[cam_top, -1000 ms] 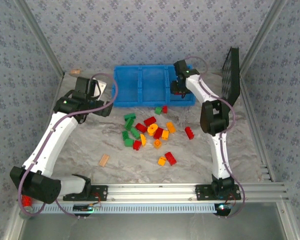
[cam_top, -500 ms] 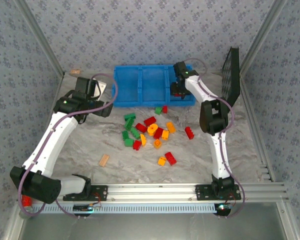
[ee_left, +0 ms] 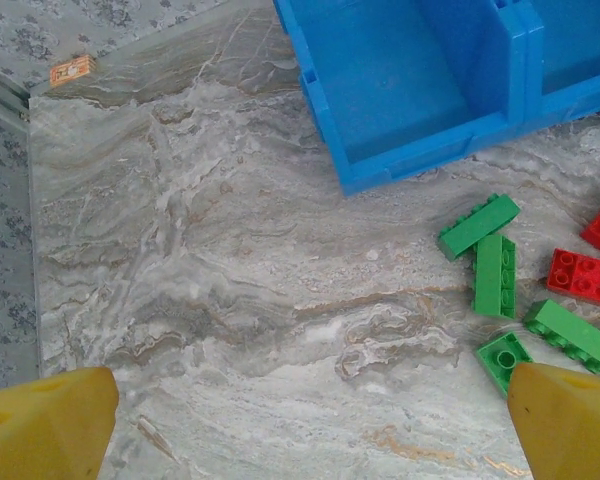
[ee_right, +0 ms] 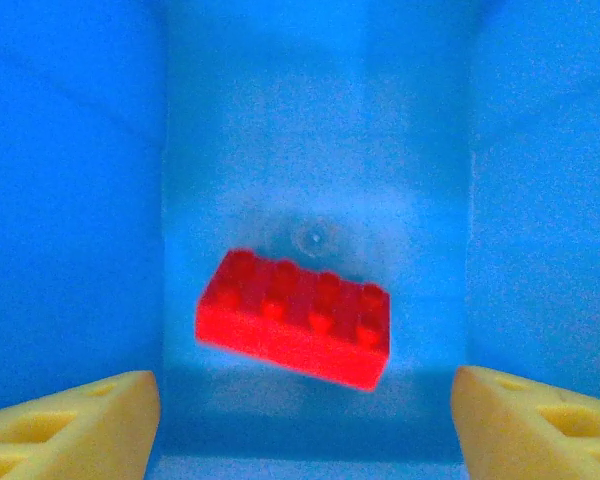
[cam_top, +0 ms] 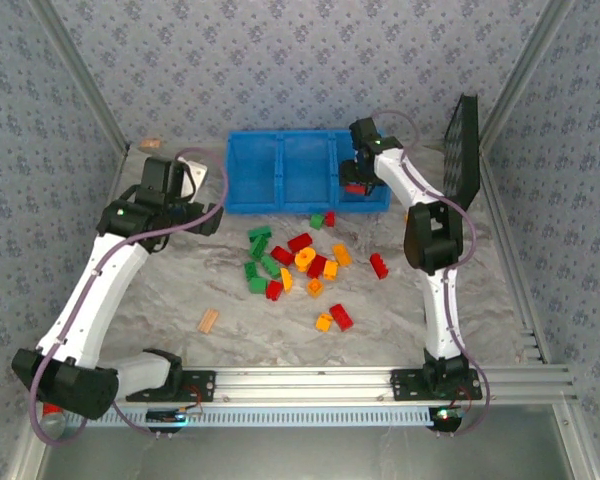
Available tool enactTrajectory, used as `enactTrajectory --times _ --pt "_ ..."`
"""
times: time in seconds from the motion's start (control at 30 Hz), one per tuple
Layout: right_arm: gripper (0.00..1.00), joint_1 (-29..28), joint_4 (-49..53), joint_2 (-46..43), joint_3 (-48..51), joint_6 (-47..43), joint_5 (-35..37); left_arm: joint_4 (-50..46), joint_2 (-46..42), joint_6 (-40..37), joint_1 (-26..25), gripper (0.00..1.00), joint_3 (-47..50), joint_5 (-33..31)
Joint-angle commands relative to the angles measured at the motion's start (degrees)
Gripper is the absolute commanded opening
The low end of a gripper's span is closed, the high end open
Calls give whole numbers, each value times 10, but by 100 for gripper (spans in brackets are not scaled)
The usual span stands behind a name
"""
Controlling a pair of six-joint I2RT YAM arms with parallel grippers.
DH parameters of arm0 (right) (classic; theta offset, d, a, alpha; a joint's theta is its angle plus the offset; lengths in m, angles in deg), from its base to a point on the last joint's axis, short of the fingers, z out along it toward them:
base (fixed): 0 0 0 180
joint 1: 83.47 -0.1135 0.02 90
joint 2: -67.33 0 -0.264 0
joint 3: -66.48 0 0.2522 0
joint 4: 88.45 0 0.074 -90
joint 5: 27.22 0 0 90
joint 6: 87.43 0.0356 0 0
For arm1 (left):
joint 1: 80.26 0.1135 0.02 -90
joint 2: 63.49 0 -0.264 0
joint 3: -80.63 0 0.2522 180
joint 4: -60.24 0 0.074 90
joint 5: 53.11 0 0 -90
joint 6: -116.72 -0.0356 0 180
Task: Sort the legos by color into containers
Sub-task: Place the lego in the container, then pick up the lego from the center of the table.
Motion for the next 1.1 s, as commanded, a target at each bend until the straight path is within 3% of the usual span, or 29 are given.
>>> enactTrajectory --times 0.0,0.23,0.63,0.87,1.07 --pt "78 -5 -6 -42 25 2 -13 -17 -18 13 -3 100 3 11" --pt "72 -6 -13 -136 105 0 -30 -19 -20 35 -5 100 12 32" --pt "71 -9 -33 -345 422 -15 -67 -5 14 78 -24 100 15 72" --pt "72 -15 -83 -404 579 12 -83 25 81 133 -99 100 -17 72" --pt "73 -19 -91 -461 642 36 -74 74 181 262 -182 99 -57 70"
